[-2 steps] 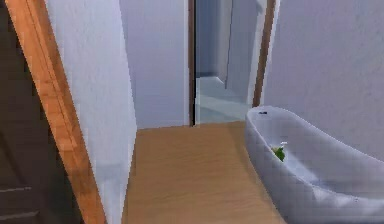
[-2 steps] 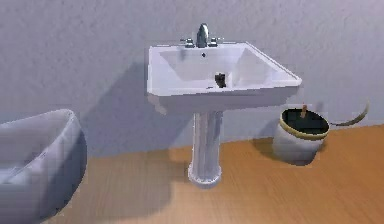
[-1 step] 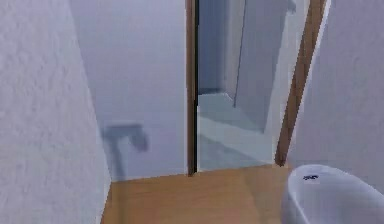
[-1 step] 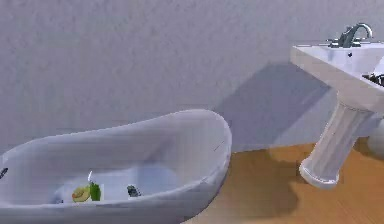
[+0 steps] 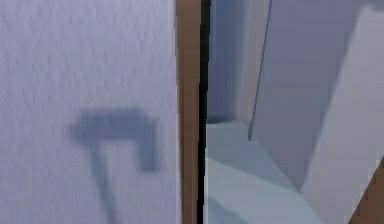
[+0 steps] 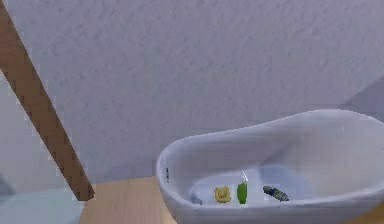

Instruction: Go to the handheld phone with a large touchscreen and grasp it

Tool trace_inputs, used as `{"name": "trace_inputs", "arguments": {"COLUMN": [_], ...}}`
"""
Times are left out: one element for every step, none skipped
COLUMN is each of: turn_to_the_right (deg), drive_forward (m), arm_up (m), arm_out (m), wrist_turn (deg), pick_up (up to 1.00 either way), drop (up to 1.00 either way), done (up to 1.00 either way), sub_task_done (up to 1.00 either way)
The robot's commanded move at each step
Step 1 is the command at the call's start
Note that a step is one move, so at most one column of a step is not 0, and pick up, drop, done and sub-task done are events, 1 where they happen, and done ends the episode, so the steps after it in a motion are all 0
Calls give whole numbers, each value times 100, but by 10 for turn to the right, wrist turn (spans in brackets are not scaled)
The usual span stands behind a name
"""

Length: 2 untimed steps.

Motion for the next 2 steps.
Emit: {"name": "trace_inputs", "arguments": {"turn_to_the_right": [-60, 0], "drive_forward": [0, 10], "arm_up": [0, 0], "arm_out": [0, 0], "wrist_turn": [0, 0], "pick_up": [0, 0], "drop": [0, 0], "done": [0, 0], "sub_task_done": [0, 0]}}
